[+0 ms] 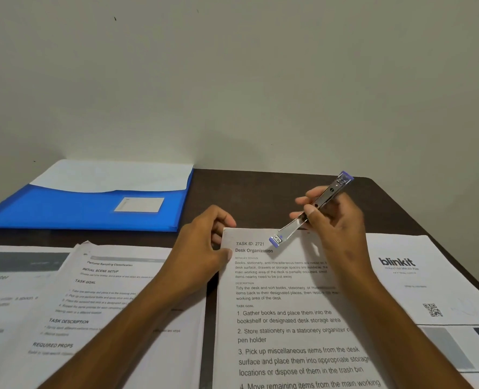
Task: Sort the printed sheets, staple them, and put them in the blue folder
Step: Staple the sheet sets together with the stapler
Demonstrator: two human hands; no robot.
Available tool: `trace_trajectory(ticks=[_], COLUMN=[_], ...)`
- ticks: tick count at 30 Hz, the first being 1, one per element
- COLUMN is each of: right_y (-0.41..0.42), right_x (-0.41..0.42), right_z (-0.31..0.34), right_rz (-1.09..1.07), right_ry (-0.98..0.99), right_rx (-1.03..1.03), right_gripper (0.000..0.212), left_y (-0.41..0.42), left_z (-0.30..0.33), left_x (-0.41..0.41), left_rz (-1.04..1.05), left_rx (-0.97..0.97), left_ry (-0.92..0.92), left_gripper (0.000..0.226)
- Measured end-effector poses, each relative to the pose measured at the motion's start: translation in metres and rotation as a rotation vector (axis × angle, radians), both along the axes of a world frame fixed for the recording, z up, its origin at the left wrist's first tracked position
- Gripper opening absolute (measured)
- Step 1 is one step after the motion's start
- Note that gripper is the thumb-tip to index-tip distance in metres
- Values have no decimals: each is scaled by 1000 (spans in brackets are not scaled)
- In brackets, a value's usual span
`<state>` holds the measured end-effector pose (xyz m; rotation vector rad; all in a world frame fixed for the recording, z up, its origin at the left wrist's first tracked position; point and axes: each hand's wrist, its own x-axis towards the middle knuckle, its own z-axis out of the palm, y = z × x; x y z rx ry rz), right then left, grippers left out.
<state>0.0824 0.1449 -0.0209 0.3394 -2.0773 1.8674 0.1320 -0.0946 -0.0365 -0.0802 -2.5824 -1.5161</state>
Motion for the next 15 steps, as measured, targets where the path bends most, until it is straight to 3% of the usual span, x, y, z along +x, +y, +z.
trace_trajectory(ticks=[7, 11, 15], right_y=[-6, -28, -53], right_x=[-1, -11, -18], right_z=[9, 20, 15], right_rz=[59, 38, -14], right_ry=[196, 238, 261], right_rx=[-99, 88, 350], right_gripper=[7, 10, 32], left_y=[1, 0, 1], left_z=[-3, -4, -3], left_x=[0, 0, 2], left_rz=[-17, -16, -18], left_rx=[33, 48, 76], left_ry=[-34, -44, -63], left_gripper=[40, 39, 39])
